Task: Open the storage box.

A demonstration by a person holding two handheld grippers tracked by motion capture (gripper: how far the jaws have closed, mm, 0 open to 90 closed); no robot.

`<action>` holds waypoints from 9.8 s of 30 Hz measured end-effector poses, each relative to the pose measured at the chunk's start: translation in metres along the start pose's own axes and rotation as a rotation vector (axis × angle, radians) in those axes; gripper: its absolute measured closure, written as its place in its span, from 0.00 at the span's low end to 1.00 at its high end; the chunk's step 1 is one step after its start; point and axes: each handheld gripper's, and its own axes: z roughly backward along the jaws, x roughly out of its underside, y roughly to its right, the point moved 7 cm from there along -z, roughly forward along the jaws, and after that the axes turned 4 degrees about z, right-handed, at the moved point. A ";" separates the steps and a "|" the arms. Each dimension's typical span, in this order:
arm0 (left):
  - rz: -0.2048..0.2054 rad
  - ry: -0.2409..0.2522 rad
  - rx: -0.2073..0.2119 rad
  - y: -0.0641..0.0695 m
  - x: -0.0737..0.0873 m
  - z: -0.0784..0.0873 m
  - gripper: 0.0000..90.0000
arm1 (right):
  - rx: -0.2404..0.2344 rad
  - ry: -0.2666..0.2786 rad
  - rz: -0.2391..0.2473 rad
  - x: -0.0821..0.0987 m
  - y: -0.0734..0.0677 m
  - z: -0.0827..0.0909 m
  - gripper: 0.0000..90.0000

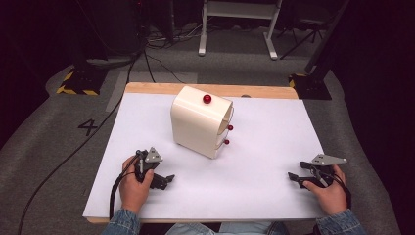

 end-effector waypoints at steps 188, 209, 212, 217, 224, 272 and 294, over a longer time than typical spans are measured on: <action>-0.001 0.003 0.000 0.000 0.000 0.000 0.00 | -0.335 0.308 0.218 -0.206 -0.078 -0.044 0.70; -0.003 0.008 -0.006 0.000 0.000 0.000 0.00 | -0.356 0.327 0.252 -0.221 -0.094 -0.069 0.83; -0.004 0.006 -0.004 0.000 0.000 0.000 0.00 | -0.352 0.330 0.255 -0.221 -0.093 -0.068 0.83; -0.003 0.005 -0.004 0.000 0.000 0.000 0.00 | -0.347 0.336 0.251 -0.219 -0.091 -0.062 0.83; -0.002 0.004 -0.004 0.000 0.000 0.000 0.00 | -0.327 0.338 0.251 -0.208 -0.083 -0.045 0.83; -0.005 0.001 -0.004 0.000 0.000 0.000 0.00 | -0.272 0.263 0.192 -0.149 -0.061 -0.032 0.73; -0.006 0.003 -0.004 0.000 0.000 0.000 0.00 | -0.244 0.281 0.169 -0.139 -0.049 0.002 0.59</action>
